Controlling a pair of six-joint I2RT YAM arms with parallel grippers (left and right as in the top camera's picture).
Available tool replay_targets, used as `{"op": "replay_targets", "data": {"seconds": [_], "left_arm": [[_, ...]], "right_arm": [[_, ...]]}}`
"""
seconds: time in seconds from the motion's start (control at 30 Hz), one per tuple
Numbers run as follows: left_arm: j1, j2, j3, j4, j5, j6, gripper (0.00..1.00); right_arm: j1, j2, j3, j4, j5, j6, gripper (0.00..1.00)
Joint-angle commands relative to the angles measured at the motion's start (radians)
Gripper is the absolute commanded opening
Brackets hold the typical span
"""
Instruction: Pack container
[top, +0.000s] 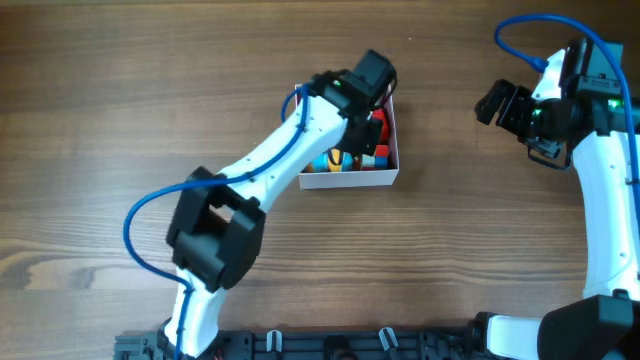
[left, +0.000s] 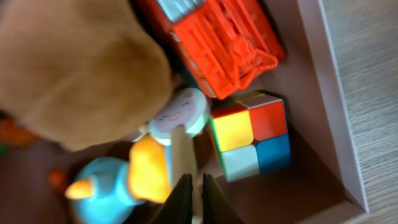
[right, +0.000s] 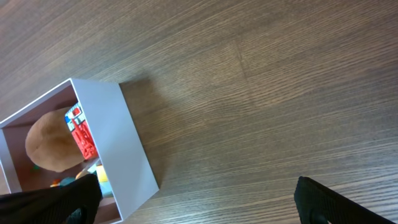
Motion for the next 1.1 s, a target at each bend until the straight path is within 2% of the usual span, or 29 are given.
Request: {"op": "replay_targets", "data": {"seconds": [0.0, 0.1, 0.2, 0.37, 0.5, 0.57, 0.73, 0.77, 0.83, 0.87, 0.9, 0.93, 1.0, 1.07], "left_arm": [[-0.008, 0.005, -0.007, 0.007, 0.02, 0.008, 0.08], [-0.013, 0.006, -0.025, -0.052, 0.02, 0.003, 0.06], [-0.013, 0.006, -0.027, -0.108, 0.019, 0.001, 0.07], [-0.014, 0.007, -0.113, -0.061, 0.035, 0.001, 0.15], [-0.014, 0.007, -0.127, -0.003, 0.08, 0.001, 0.25], [-0.014, 0.007, -0.126, 0.023, 0.086, 0.002, 0.25], [0.038, -0.107, 0.01, -0.096, 0.065, 0.006, 0.33], [0.054, -0.149, 0.04, -0.124, 0.055, 0.006, 0.38], [0.111, -0.271, 0.074, -0.154, 0.052, 0.006, 0.63], [0.13, -0.308, 0.077, -0.161, 0.052, 0.006, 0.66], [0.168, -0.366, 0.077, -0.174, 0.052, 0.006, 0.74], [0.224, -0.436, 0.076, -0.195, 0.052, 0.005, 0.76], [0.36, -0.546, 0.076, -0.249, 0.041, 0.005, 1.0], [0.461, -0.581, 0.076, -0.291, 0.022, 0.005, 1.0]], "right_arm": [[-0.004, 0.003, 0.006, 0.003, 0.01, 0.008, 1.0], [-0.004, 0.003, 0.006, 0.003, 0.01, 0.007, 1.0], [-0.004, 0.003, 0.006, 0.003, 0.01, 0.008, 1.0], [-0.004, 0.003, 0.006, 0.003, 0.01, 0.007, 1.0], [-0.004, 0.003, 0.006, 0.003, 0.01, 0.007, 1.0], [-0.004, 0.003, 0.006, 0.003, 0.01, 0.007, 1.0], [-0.004, 0.003, 0.006, 0.003, 0.01, 0.007, 1.0], [-0.004, 0.003, 0.006, 0.003, 0.01, 0.007, 1.0], [-0.004, 0.003, 0.006, 0.003, 0.01, 0.007, 1.0], [-0.004, 0.003, 0.006, 0.003, 0.01, 0.007, 1.0], [-0.004, 0.003, 0.006, 0.003, 0.01, 0.007, 1.0], [-0.004, 0.003, 0.006, 0.003, 0.01, 0.007, 1.0], [-0.004, 0.003, 0.006, 0.003, 0.01, 0.008, 1.0], [-0.004, 0.003, 0.006, 0.003, 0.01, 0.007, 1.0]]}}
